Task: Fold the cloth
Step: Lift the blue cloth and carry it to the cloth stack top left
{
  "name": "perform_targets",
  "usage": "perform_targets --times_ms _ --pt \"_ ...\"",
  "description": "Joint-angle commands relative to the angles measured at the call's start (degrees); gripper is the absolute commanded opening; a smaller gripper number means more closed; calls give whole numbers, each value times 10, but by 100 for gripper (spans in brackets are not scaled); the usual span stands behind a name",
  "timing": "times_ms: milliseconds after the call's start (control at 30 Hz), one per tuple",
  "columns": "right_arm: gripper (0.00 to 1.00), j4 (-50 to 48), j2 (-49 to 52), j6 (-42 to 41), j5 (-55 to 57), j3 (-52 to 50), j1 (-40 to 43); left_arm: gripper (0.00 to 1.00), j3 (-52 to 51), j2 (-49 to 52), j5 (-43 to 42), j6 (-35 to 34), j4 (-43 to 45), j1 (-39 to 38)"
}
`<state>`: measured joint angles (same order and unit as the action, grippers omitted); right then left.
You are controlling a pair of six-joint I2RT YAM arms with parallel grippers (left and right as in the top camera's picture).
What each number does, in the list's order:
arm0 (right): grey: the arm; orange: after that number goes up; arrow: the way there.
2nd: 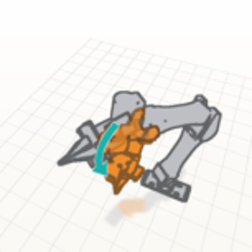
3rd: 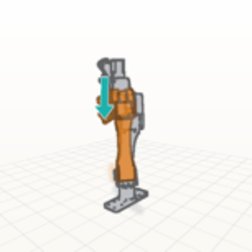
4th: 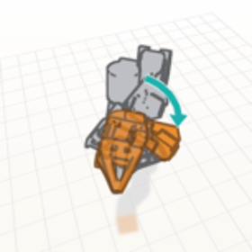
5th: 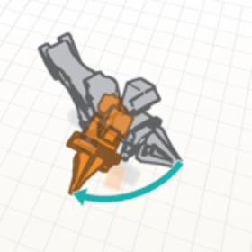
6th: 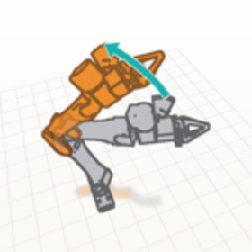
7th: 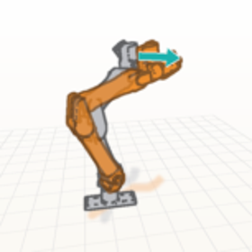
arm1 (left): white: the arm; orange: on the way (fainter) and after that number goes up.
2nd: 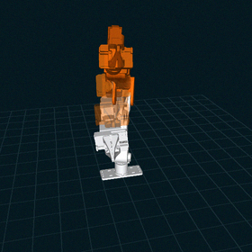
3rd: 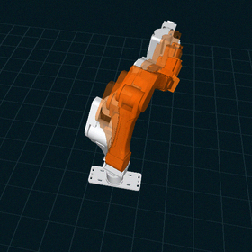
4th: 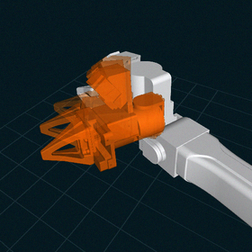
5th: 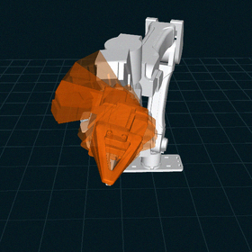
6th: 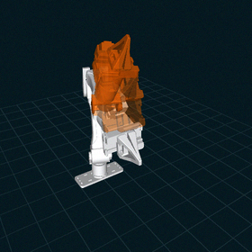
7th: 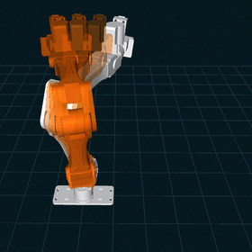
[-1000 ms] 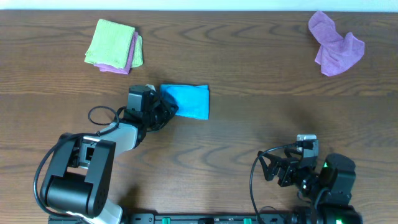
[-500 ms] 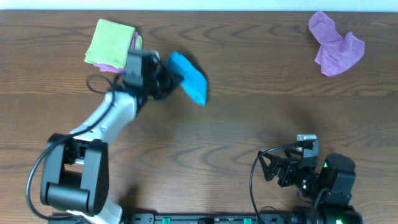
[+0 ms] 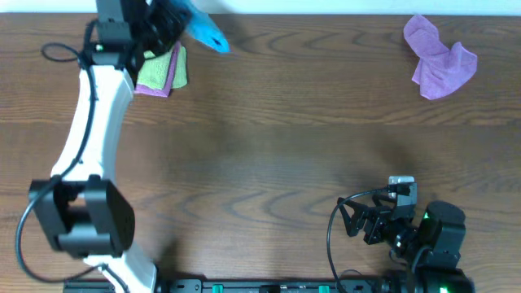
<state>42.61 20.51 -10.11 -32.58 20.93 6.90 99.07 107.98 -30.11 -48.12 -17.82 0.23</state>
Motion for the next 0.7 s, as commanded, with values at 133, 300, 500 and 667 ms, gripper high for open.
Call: perform_targets --times_ms 133,300,500,667 --pt "99 1 -3 -6 -2 -1 4 6 96 71 41 10 -4 44" --pt "99 1 -3 -6 -2 -1 4 6 124 83 90 19 -3 63" --pt "99 1 -3 -6 -2 -1 4 6 124 86 144 35 -3 66" --pt "99 1 -3 -6 -2 -1 4 6 124 97 173 38 4 65"
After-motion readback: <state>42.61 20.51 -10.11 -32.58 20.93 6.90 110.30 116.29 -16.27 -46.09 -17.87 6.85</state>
